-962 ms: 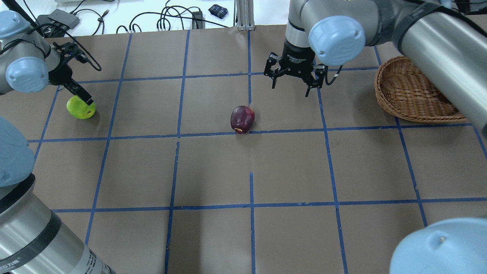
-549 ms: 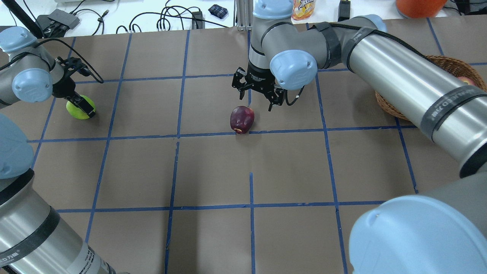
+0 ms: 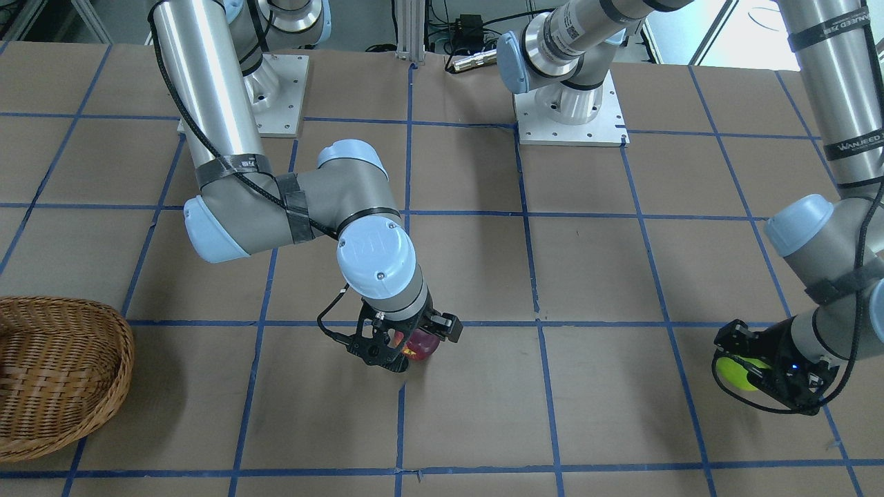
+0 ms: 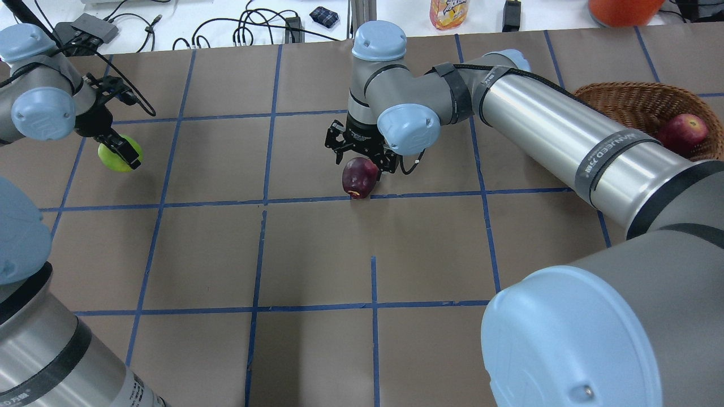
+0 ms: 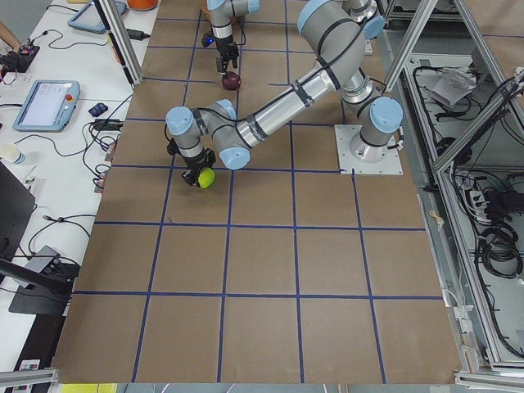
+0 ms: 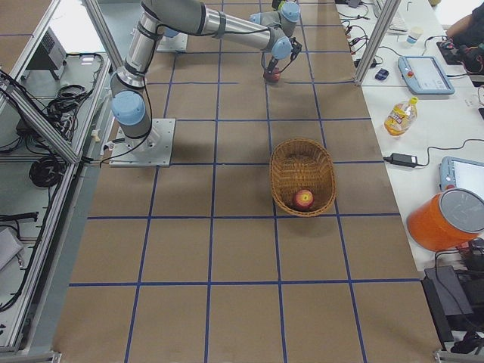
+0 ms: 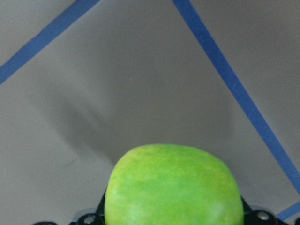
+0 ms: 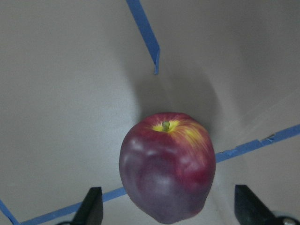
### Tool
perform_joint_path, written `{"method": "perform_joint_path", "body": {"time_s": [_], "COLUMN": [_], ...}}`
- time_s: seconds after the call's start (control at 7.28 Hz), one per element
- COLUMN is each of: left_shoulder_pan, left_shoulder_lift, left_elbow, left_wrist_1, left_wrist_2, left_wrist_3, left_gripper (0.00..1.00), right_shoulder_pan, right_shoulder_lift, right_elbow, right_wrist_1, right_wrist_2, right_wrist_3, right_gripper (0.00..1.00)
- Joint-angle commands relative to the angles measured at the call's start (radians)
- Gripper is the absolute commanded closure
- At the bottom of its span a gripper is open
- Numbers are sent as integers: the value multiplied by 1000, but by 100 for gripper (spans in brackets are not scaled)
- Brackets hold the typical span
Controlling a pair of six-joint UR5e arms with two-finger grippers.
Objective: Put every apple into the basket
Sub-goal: 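Grasp dark red apple with right gripper while left grasps green apple, then carry dark red apple to basket with right while left carries green apple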
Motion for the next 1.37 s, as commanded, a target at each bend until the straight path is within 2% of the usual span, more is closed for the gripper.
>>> {"method": "perform_joint_path", "body": {"time_s": [0.0,0.14,0.27,0.41,0.69,0.82,0.96,1.1,1.24], "left_shoulder_pan": [-66,-121,-150,-166,-219,-285,-331,-418,-568], "left_shoulder_lift": [111,136,147,171,188,176,170,165,147], "left_elbow": [-45,-83,-115,-152,-224,-218,-236,-249,-235], "left_wrist_1": [-154,-153,-147,-149,-136,-59,13,29,189], "left_wrist_2": [-123,-128,-133,-204,-245,-260,-366,-367,-360], "left_wrist_3": [-191,-264,-318,-409,-544,-721,-839,-972,-1105], "left_gripper": [100,100,100,100,100,100,100,100,100], "right_shoulder_pan": [1,1,1,-1,-27,-68,-167,-286,-403], "right_shoulder_lift": [39,56,63,59,5,-51,-114,-180,-225], "right_elbow": [2,1,1,1,-2,-21,-27,-25,-24], "right_wrist_1": [-4,-11,-39,-38,11,127,250,342,401], "right_wrist_2": [7,7,6,-3,-41,-99,-106,-108,-120], "right_wrist_3": [-3,-5,-18,-18,-20,-64,-177,-339,-483], "right_gripper": [0,0,45,99,100,100,100,100,100]}}
